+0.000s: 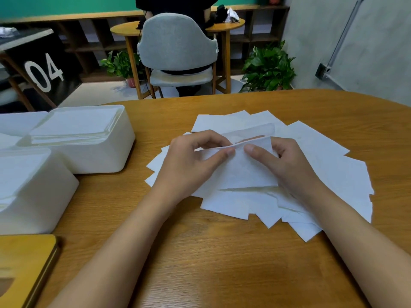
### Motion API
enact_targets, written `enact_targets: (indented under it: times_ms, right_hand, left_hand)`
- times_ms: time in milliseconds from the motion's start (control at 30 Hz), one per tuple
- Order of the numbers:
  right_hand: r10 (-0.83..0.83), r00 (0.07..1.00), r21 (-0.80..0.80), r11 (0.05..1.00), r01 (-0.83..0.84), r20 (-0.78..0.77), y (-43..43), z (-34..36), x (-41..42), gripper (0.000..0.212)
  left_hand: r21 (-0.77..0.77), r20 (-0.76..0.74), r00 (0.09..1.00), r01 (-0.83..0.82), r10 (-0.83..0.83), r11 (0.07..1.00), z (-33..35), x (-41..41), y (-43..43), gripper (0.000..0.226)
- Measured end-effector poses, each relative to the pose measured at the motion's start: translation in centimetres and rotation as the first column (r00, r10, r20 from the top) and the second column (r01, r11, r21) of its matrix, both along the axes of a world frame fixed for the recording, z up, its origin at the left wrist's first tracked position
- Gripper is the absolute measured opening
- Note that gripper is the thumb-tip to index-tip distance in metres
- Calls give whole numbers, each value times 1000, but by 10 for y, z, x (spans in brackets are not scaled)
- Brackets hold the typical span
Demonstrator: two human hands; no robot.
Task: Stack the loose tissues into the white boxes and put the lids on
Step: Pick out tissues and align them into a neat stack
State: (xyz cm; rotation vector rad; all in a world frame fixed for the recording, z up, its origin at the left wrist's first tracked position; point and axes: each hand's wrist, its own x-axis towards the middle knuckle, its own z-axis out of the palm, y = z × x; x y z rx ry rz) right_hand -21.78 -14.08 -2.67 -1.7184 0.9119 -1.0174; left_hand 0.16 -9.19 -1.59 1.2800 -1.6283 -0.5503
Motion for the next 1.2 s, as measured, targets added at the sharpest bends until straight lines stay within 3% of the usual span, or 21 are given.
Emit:
enact_targets:
  times_ms: [167,333,533,667,733,800,900,1000,1067,1200]
  right_hand:
    - [15,999,40,999,-16,32,5,5,1,30]
    - [82,996,91,992,-84,22,11,5,4,34]
    - [48,999,78,996,-48,4,10,2,8,16]
    - [67,998,-13,998,-67,-23,8,4,8,46]
    - [27,999,-88,996,-31,-47,9,6,8,62]
    - [-6,1000,-121,993,6,-6,9,8,9,68]
    - [-13,999,-112,994,19,51,7,11,5,65]
    - [61,998,-61,996,-61,1,3,10,-1,37]
    - [39,998,-27,999,-40,-47,2,6,-2,28]
    - [-196,981,8,981,196,7,-6,0,-3,36]
  left_hand:
    - [59,-58,997,58,-54,997,7,5,2,6]
    - [23,-57,998,-20,22,1000,-1,2,-2,6]
    - [15,-86,992,-93,94,996,-6,2,-5,6]
    - [6,-54,992,-113,114,994,-8,-1,-5,9]
    - [-31,-2,989,-151,151,988,-9,-2,-6,22]
    - [28,-26,988,-154,155,988,-11,-1,-7,36]
    - [140,-146,983,-91,112,986,-13,1,-10,34]
    - [110,-183,977,-93,112,990,-15,3,-10,30]
    - [82,-151,981,-114,125,990,-17,2,-11,36]
    - [-3,75,985,-158,158,987,-24,0,-11,48]
